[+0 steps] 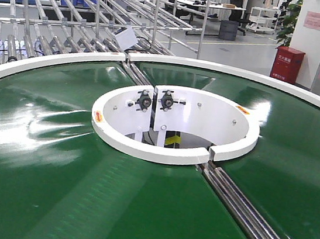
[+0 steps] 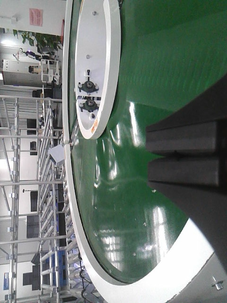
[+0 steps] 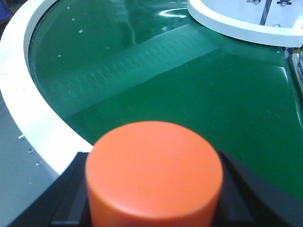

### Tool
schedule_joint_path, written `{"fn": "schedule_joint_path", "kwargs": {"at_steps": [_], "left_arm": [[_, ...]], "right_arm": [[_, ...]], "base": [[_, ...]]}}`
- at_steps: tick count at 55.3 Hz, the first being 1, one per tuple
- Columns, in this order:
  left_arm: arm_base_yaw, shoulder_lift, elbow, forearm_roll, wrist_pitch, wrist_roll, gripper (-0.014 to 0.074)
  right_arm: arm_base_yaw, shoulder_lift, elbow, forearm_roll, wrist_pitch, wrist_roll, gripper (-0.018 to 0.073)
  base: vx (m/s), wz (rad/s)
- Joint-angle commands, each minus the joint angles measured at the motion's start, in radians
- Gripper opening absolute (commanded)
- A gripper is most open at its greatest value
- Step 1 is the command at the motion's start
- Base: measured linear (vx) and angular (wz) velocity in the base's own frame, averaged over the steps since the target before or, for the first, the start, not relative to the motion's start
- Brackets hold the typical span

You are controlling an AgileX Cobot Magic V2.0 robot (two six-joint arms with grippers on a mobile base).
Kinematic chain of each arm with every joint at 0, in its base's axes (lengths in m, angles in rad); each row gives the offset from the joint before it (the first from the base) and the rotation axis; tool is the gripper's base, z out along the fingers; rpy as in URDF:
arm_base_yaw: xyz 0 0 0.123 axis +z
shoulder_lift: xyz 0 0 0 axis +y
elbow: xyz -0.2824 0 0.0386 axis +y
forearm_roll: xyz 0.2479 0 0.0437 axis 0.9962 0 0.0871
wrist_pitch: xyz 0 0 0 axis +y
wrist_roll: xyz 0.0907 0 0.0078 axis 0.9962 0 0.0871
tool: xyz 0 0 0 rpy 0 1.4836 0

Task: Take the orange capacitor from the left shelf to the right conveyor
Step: 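Turn the base to face the green conveyor belt, then lower the held capacitor onto the green belt with the right gripper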

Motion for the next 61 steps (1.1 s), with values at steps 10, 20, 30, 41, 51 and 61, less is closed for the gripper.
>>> {"fn": "schedule_joint_path", "kwargs": {"at_steps": [10,20,30,41,51,61], "left_arm": [[-0.006,-0.011,0.032,-0.005,-0.082,0.001,-0.0006],[-0.006,-0.011,0.032,-0.005,-0.082,0.001,-0.0006],[-0.006,-0.011,0.032,-0.005,-0.082,0.001,-0.0006],[-0.006,-0.011,0.032,-0.005,-0.082,0.001,-0.0006],[-0.006,-0.011,0.032,-0.005,-0.082,0.001,-0.0006],[-0.006,-0.011,0.032,-0.005,-0.082,0.001,-0.0006]], "right_arm": [[0.001,0.009,-0.032,0.005,-0.079,-0.009,0.0317],[0.000,0.009,-0.032,-0.039,-0.081,-0.010,0.0317],[-0.001,0.046,-0.069,-0.210,-0.071,0.151,0.0317],[-0.001,0.202,-0.224,-0.553,0.096,0.475,0.0317],[-0.001,0.336,-0.302,-0.639,0.020,0.574,0.0317],[-0.001,0.473,-0.303,-0.658,-0.316,0.574,0.0317]], "base": [[0.00,0.00],[0.00,0.00],[0.00,0.00],[0.00,0.00],[0.00,0.00],[0.00,0.00]]}}
